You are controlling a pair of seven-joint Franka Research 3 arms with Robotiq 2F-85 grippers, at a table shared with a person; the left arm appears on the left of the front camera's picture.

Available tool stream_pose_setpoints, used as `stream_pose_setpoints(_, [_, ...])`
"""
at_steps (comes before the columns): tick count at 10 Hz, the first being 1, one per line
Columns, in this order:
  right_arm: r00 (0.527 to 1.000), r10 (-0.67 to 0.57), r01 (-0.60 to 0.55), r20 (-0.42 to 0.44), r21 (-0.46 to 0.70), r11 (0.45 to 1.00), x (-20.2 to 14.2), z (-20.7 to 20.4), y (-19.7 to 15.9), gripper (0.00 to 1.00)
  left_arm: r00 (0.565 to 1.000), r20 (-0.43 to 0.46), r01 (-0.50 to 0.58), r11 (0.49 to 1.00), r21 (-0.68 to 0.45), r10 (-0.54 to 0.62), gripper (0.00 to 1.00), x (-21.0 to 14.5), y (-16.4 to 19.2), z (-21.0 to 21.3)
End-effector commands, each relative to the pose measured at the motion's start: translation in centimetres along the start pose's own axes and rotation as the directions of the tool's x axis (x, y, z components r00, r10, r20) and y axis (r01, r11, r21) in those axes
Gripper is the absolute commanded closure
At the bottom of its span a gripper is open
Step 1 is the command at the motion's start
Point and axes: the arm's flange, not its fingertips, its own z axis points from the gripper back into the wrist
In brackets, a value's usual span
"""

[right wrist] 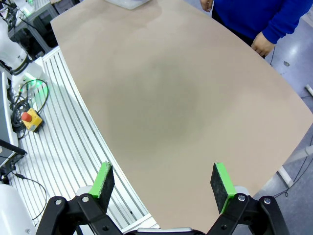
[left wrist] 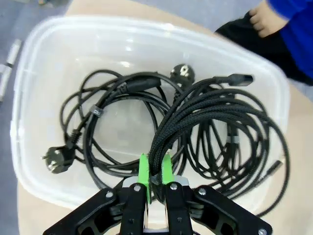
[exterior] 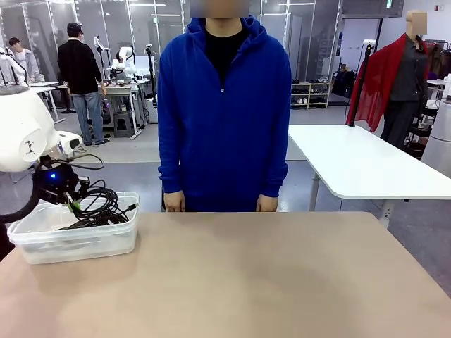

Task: Organize and store the cables.
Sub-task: Place the USB Extension Cable into the Organizing box.

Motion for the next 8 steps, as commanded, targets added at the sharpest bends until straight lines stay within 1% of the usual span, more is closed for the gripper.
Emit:
stream_pose_setpoints(1, [1.0,0.003,-0.003,0.009,0.003,1.0,0.1,0.0,0.0,0.0,0.999,0.011,-0.037,0.998,0.054,0.037,0.89,0.7,-1.2,-1.6])
stream_pose_setpoints(3, [1.0,0.003,-0.003,0.009,0.003,1.0,0.1,0.0,0.0,0.0,0.996,-0.018,-0.082,0.994,0.079,0.084,0.89,1.2,-0.8,-4.3])
stream_pose_setpoints(4, [1.0,0.003,-0.003,0.009,0.003,1.0,0.1,0.0,0.0,0.0,0.994,-0.049,-0.099,0.993,0.066,0.102,0.89,1.0,-0.6,-5.5])
stream_pose_setpoints(6, [1.0,0.003,-0.003,0.009,0.003,1.0,0.1,0.0,0.0,0.0,0.981,-0.112,-0.148,0.986,0.081,0.157,0.89,0.0,0.9,-8.5])
stream_pose_setpoints(7, [1.0,0.003,-0.003,0.009,0.003,1.0,0.1,0.0,0.0,0.0,0.972,-0.146,-0.182,0.983,0.009,0.182,0.89,-0.6,1.4,-8.9])
stream_pose_setpoints(8, [1.0,0.003,-0.003,0.009,0.003,1.0,0.1,0.0,0.0,0.0,0.969,-0.155,-0.2,0.979,-0.037,0.192,0.85,-0.8,1.7,-9.0])
